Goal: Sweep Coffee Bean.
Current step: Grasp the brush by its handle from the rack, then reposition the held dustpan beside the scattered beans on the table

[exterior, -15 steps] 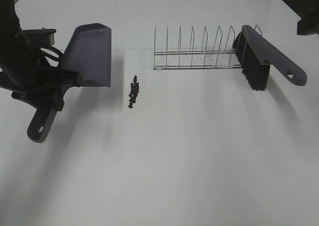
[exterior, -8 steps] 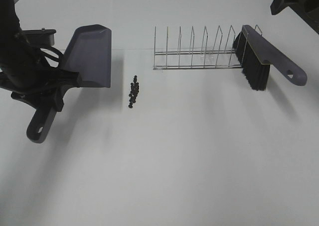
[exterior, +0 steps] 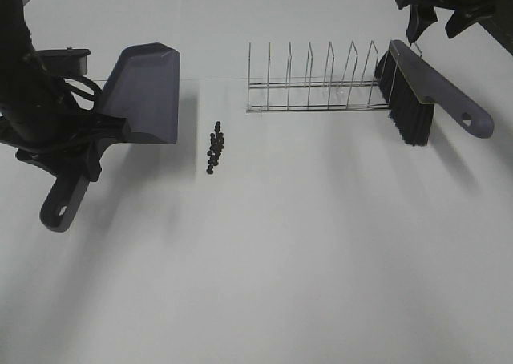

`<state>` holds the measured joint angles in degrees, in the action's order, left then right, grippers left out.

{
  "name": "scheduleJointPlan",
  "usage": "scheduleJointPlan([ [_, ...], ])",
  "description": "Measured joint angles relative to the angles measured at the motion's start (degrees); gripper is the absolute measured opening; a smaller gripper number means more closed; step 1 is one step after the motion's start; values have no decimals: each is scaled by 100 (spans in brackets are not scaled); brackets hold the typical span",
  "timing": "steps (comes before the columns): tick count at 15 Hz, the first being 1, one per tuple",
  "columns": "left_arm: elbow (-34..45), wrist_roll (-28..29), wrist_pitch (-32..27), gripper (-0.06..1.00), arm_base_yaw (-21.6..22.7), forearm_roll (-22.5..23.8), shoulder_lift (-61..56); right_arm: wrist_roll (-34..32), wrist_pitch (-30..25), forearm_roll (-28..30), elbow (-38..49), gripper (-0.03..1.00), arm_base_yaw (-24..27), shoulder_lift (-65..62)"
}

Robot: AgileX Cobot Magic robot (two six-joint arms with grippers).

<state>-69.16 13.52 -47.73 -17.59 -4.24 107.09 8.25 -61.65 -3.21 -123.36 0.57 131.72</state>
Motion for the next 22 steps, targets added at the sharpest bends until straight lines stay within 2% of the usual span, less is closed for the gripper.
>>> scheduleJointPlan([
  [3,0,0,0,32,0,0,0,0,-23,46,-344,51,0,504],
  [8,0,-11,0,32,0,0,0,0,74,178,-401,47,0,1014],
  [10,0,-11,0,32,0,0,0,0,241,321,-401,42,0,1140],
  [12,0,-17,0,32,0,0,0,0,361,321,-401,29,0,1180],
  [13,0,-17,0,32,0,0,0,-46,367,321,-401,27,0,1180],
  [17,0,-17,0,32,0,0,0,-264,338,321,-430,27,0,1175],
  [22,0,-17,-46,32,0,0,0,-476,-120,533,-544,27,-6,355],
])
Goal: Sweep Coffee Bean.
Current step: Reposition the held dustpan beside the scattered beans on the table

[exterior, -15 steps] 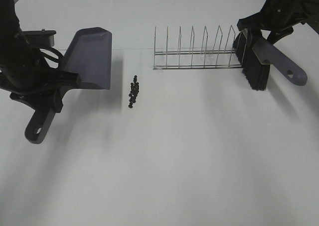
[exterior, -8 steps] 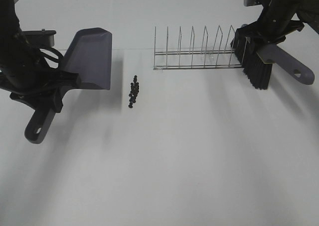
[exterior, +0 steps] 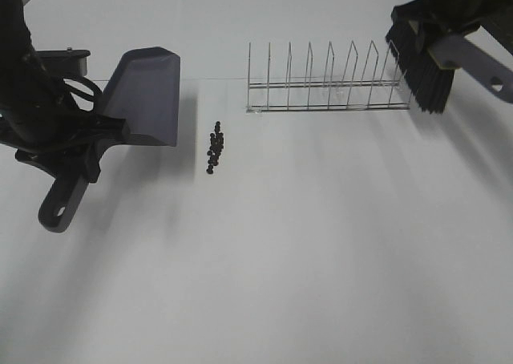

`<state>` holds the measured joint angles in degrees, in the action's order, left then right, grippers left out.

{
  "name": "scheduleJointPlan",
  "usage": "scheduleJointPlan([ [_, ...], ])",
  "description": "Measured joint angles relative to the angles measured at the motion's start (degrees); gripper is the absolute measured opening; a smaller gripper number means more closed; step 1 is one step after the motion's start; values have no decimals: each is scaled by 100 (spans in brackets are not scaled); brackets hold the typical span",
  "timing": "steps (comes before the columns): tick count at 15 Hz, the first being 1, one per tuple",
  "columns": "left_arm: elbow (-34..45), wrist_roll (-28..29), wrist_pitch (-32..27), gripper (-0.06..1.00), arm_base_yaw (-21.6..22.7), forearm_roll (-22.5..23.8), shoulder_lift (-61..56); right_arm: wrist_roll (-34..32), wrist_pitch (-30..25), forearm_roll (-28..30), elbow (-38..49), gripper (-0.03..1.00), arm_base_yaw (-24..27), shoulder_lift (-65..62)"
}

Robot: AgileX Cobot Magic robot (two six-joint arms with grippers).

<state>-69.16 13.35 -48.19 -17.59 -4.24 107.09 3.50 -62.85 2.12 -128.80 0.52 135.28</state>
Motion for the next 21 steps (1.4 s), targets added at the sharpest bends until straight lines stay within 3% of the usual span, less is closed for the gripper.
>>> scheduleJointPlan([
  [3,0,0,-11,32,0,0,0,-11,-653,63,-23,27,0,-728],
  [5,0,0,-29,32,0,0,0,-11,-705,46,189,27,0,-1152],
  [10,0,0,-183,32,0,0,6,-23,-716,-327,1937,27,0,-2143],
  [11,0,17,-223,32,0,0,57,-23,-665,-441,2389,27,0,-2275],
  [16,69,40,-309,32,0,0,573,-29,590,-1129,4194,27,-6,-2515],
  [18,69,40,-275,32,-40,-17,796,-29,779,-1266,4389,27,-63,-2469],
  [21,69,57,-120,32,-286,-63,1157,-80,1026,-1203,4446,27,-659,-2143],
])
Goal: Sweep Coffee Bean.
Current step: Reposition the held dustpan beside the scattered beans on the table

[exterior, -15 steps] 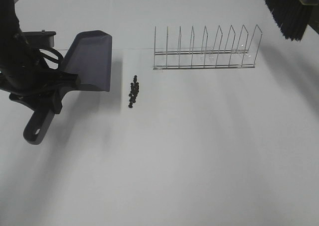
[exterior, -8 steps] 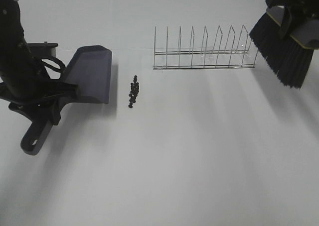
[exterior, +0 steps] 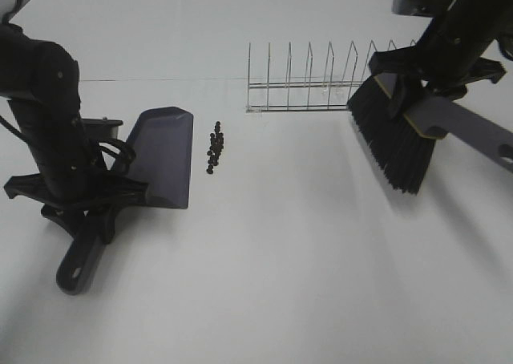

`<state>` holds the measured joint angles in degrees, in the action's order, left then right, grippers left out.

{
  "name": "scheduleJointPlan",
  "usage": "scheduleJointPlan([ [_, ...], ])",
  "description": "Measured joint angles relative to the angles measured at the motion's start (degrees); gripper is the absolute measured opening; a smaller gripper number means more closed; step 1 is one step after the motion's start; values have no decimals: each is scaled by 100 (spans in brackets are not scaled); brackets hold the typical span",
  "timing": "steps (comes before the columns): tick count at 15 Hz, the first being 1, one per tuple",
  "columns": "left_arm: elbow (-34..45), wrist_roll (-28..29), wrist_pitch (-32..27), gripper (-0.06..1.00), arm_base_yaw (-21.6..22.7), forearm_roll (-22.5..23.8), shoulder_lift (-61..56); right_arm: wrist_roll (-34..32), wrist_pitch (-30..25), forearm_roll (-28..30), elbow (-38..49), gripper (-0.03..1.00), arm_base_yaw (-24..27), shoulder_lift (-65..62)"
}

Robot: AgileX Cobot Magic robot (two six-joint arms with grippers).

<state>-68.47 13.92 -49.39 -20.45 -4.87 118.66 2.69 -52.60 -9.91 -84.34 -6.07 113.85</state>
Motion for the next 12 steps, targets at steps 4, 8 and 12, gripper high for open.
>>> scheduleJointPlan([
  [4,-69,29,-86,32,-46,-46,166,-665,195,733,-441,27,-1071,825],
  [8,-69,23,-92,32,-46,-46,166,-848,-378,1077,-1639,27,-1621,1553],
  [12,-69,23,-92,32,-46,-46,166,-848,-1450,1163,-3323,27,-2257,2510],
])
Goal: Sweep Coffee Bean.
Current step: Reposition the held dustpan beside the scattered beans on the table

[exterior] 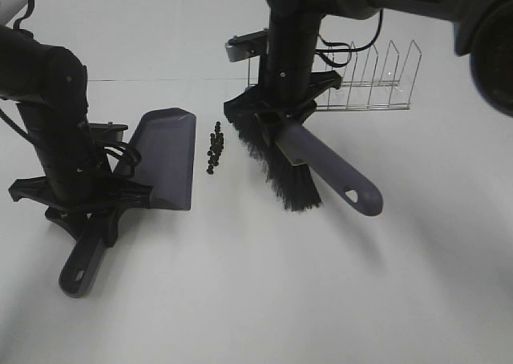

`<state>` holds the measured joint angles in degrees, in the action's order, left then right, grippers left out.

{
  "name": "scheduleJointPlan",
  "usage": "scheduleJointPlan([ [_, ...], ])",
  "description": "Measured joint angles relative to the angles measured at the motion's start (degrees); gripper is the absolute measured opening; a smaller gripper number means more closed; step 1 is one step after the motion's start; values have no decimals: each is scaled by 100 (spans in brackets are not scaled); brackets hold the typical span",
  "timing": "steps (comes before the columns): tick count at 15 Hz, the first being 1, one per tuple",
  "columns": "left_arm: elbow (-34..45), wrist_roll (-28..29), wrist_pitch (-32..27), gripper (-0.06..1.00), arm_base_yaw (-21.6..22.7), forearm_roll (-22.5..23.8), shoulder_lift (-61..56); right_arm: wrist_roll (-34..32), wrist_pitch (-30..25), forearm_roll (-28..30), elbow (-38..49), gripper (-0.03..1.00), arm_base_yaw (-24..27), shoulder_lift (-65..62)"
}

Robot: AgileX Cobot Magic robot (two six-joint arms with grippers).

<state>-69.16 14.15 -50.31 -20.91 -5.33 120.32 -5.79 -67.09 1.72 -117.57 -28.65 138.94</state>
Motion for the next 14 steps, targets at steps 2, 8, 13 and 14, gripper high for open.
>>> scheduleJointPlan([
  [2,0,0,0,32,0,0,0,0,-246,-63,-751,27,-252,458],
  [8,0,0,0,32,0,0,0,155,-269,-825,-1673,27,-791,1020],
  [13,0,0,0,32,0,0,0,143,-309,-670,-1673,27,-911,739],
  [14,0,0,0,32,0,0,0,143,-321,-596,-1673,27,-911,630],
])
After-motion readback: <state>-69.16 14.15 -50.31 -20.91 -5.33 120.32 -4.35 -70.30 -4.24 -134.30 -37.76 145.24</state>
